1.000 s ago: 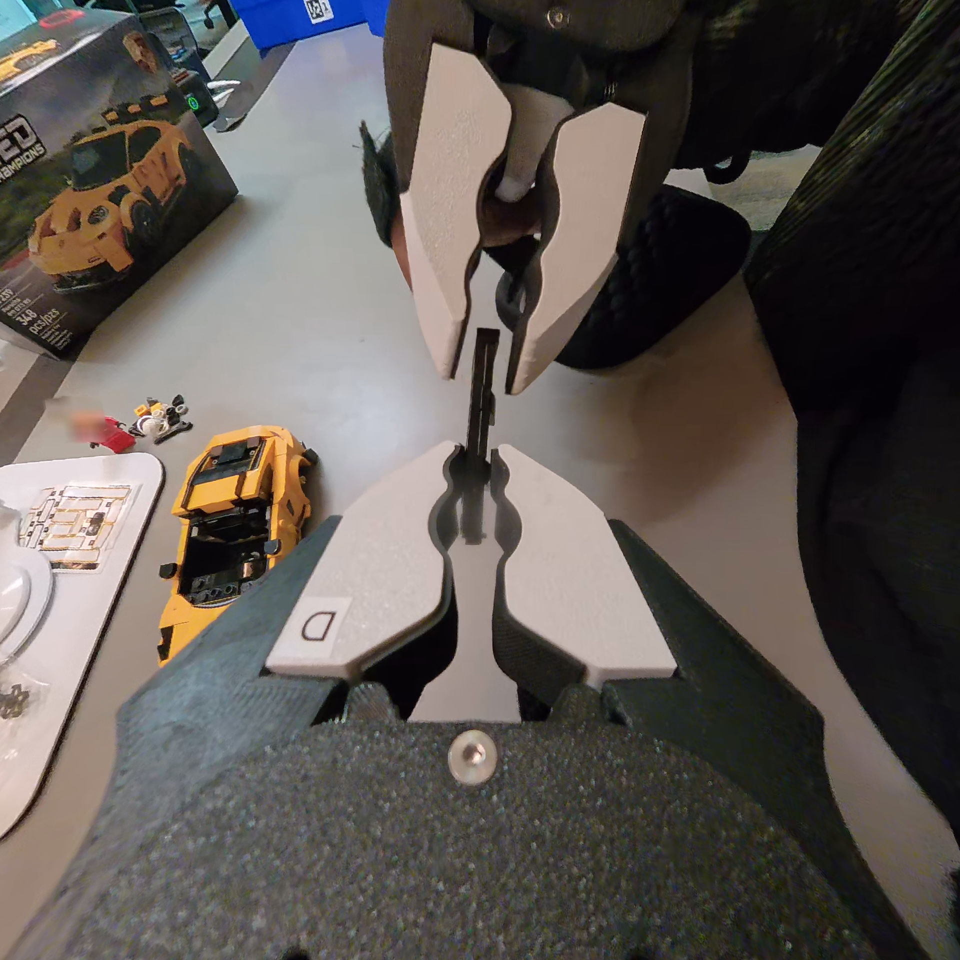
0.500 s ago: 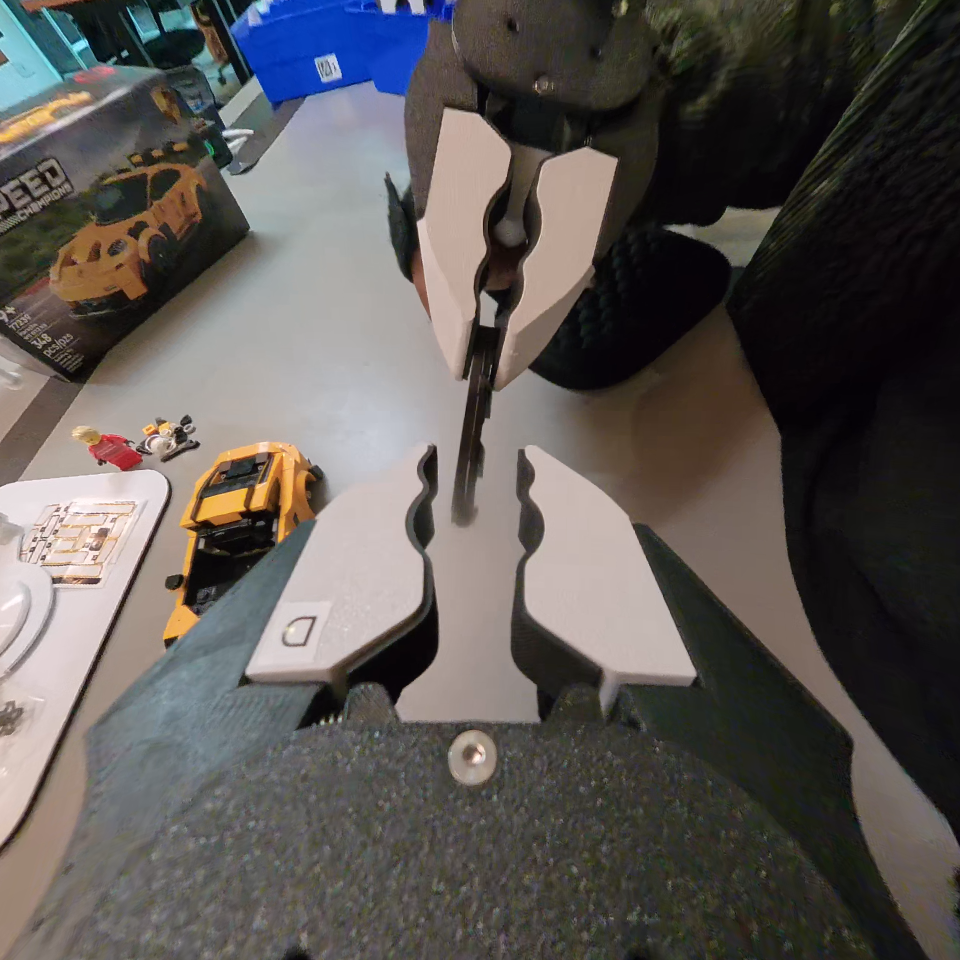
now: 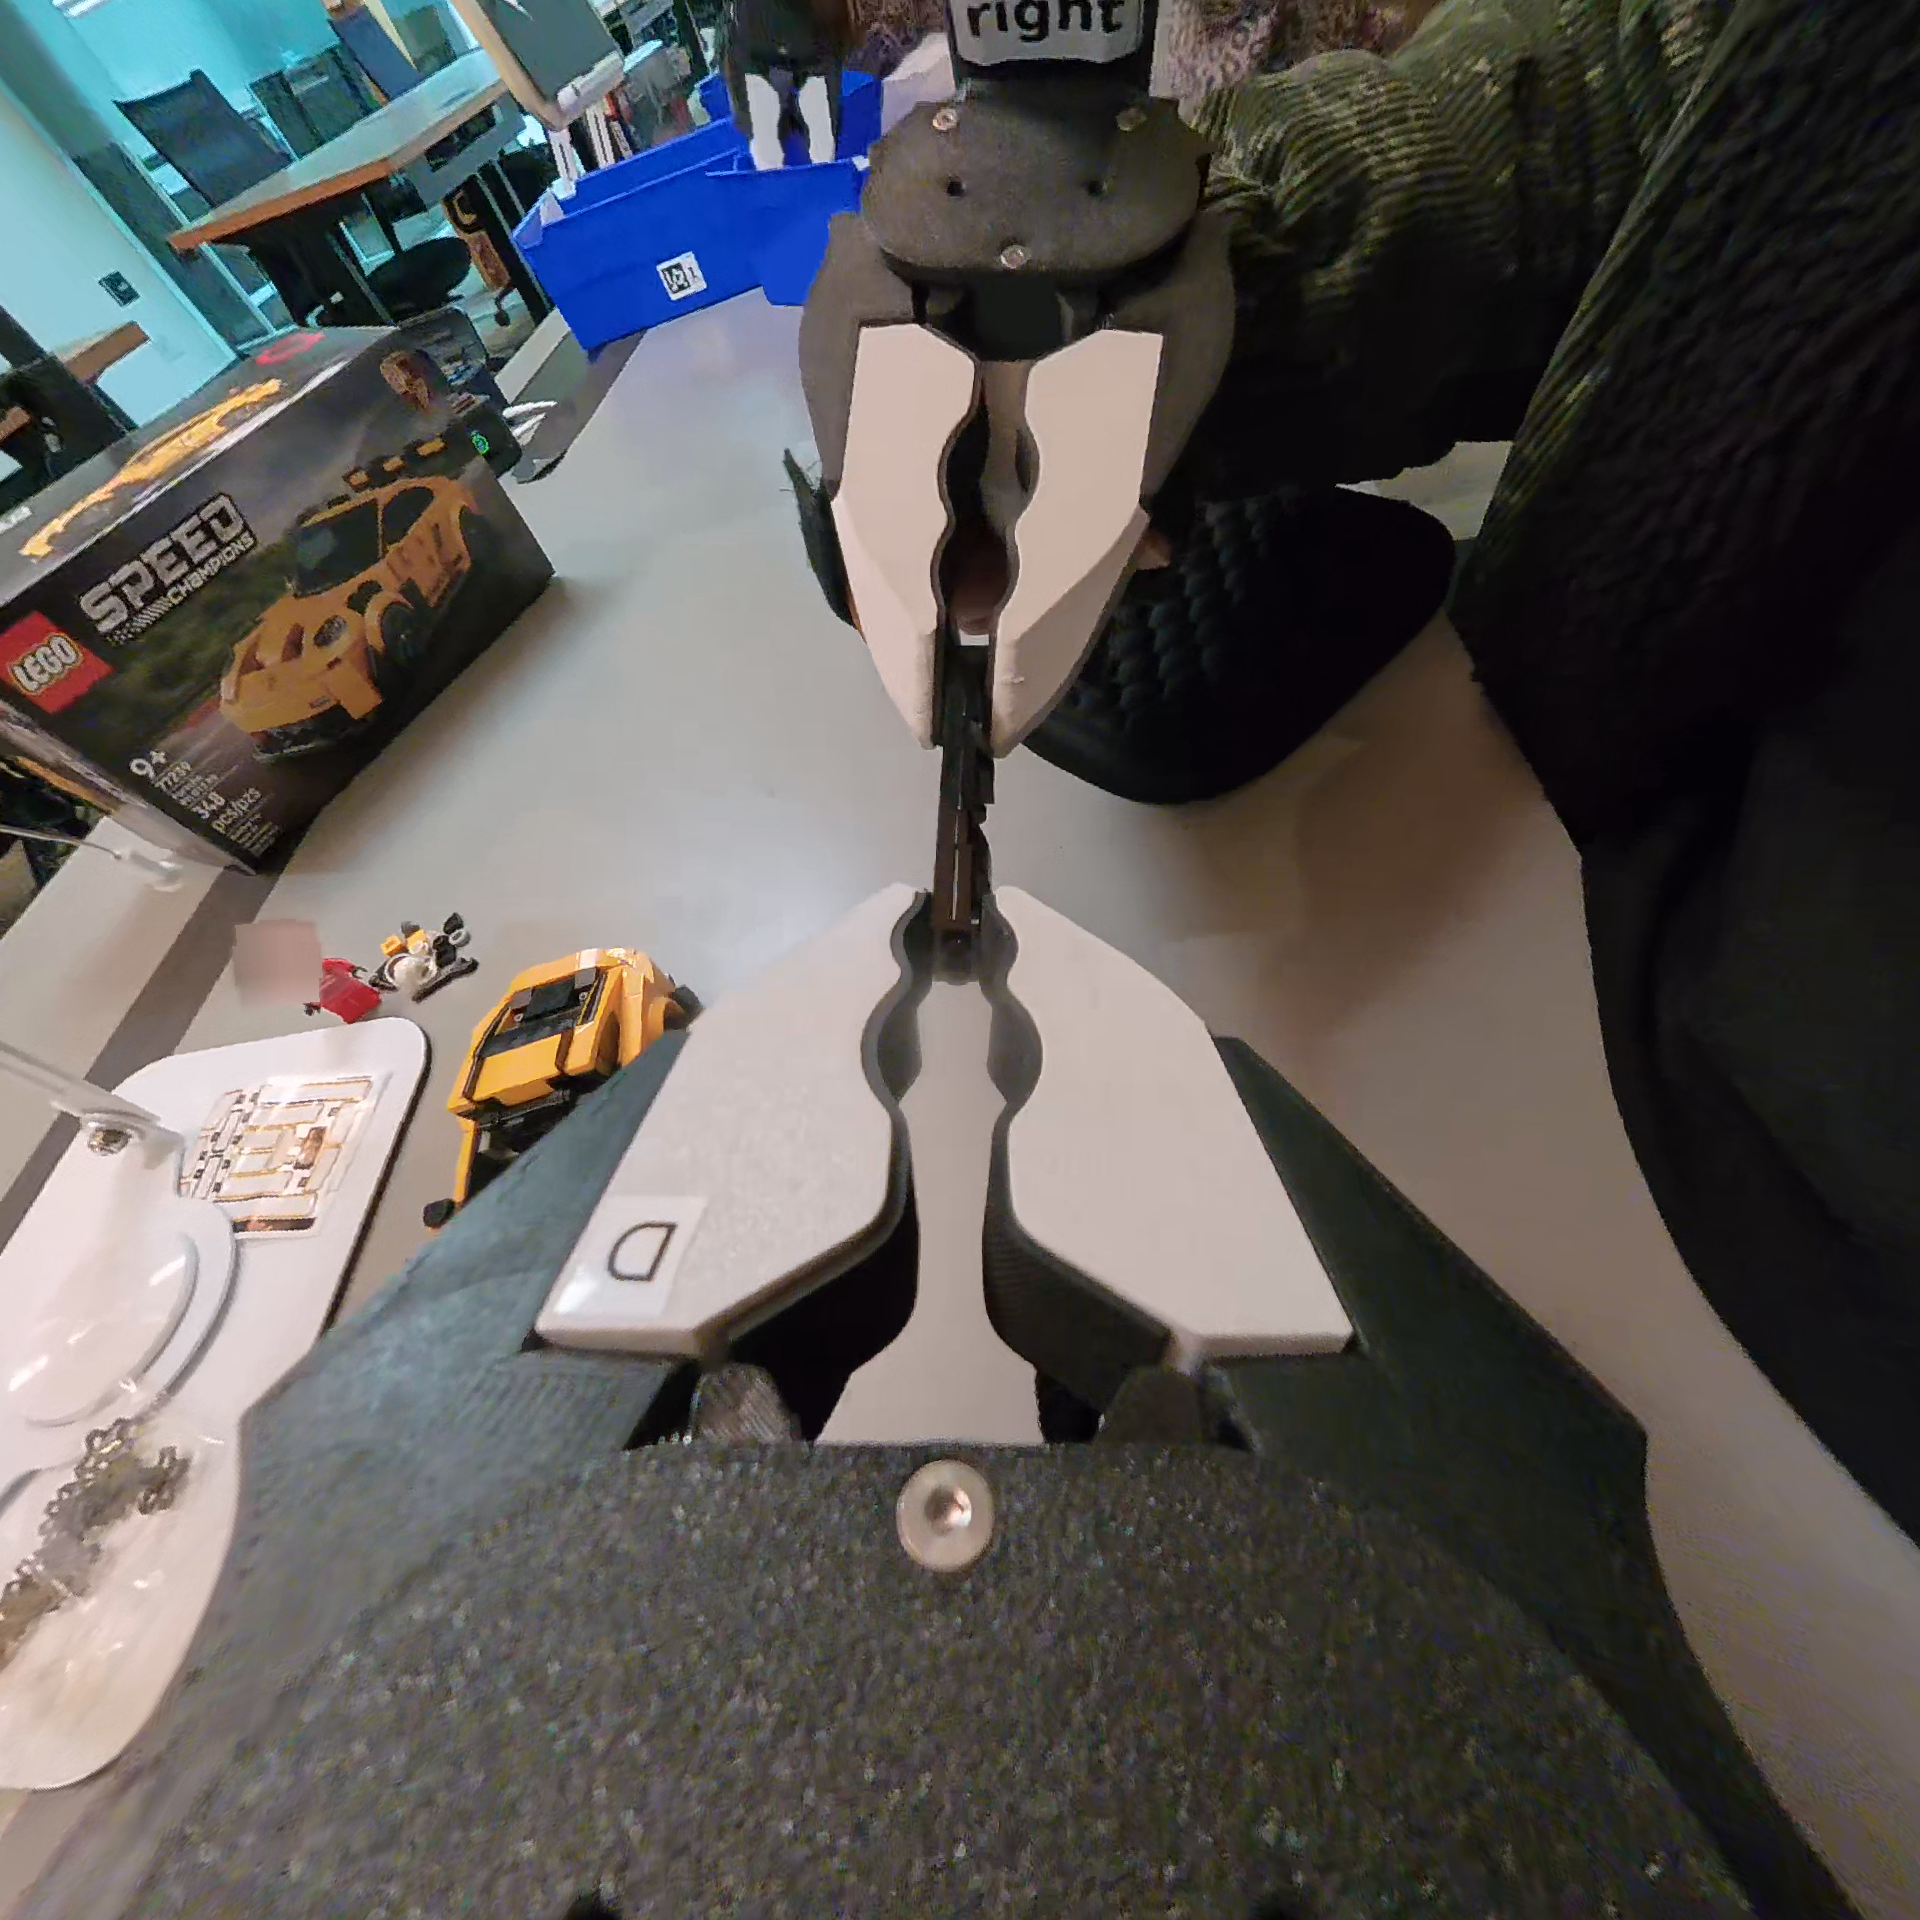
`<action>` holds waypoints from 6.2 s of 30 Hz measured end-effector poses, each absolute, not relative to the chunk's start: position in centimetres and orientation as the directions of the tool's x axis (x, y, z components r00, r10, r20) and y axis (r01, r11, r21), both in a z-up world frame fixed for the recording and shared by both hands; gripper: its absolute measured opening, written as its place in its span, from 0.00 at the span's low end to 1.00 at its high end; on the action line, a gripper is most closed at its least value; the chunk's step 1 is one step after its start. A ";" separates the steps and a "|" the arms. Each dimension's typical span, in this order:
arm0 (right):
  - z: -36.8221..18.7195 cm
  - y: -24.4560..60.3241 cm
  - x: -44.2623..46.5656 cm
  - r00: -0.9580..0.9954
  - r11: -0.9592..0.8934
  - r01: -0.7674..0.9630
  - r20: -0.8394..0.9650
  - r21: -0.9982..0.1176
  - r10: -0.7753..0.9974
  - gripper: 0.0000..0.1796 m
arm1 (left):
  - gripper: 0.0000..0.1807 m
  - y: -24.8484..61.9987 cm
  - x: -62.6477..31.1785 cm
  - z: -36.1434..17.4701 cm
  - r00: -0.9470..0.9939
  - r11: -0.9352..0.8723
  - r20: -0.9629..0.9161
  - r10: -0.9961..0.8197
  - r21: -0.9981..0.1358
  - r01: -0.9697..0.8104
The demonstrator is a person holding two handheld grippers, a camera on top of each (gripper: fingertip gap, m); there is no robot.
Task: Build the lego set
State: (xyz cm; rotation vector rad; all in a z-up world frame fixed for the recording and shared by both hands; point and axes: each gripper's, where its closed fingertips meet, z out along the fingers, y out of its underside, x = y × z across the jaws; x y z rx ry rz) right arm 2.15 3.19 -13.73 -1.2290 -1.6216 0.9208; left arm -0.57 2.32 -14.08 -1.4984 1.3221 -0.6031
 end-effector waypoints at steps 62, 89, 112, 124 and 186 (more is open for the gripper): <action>-18.9 5.8 -4.4 0.001 -0.026 0.392 -0.027 -0.920 1.000 0.12 | 0.05 6.1 -7.2 -15.6 0.392 -0.400 0.323 -0.861 -0.907 -0.131; -20.5 4.2 -0.9 -0.283 -0.158 0.714 -0.487 -0.683 0.826 0.05 | 0.05 2.1 -2.5 -21.1 0.301 -0.538 0.448 -0.842 -0.742 -0.399; -18.2 6.0 -3.8 -0.180 0.396 0.323 0.355 -0.860 0.917 0.10 | 0.14 4.8 -6.1 -17.5 0.375 -0.578 0.482 -0.792 -0.791 -0.203; -16.0 6.0 -2.9 -0.197 0.152 0.177 0.116 -0.973 0.973 0.10 | 0.09 8.5 -11.8 -20.6 0.637 -0.411 0.034 -0.770 -0.791 -0.454; -19.0 6.6 -2.8 -0.174 0.105 0.336 0.048 -0.936 0.983 0.10 | 0.06 5.1 -7.9 -15.6 0.411 -0.224 0.092 -0.907 -0.932 -0.286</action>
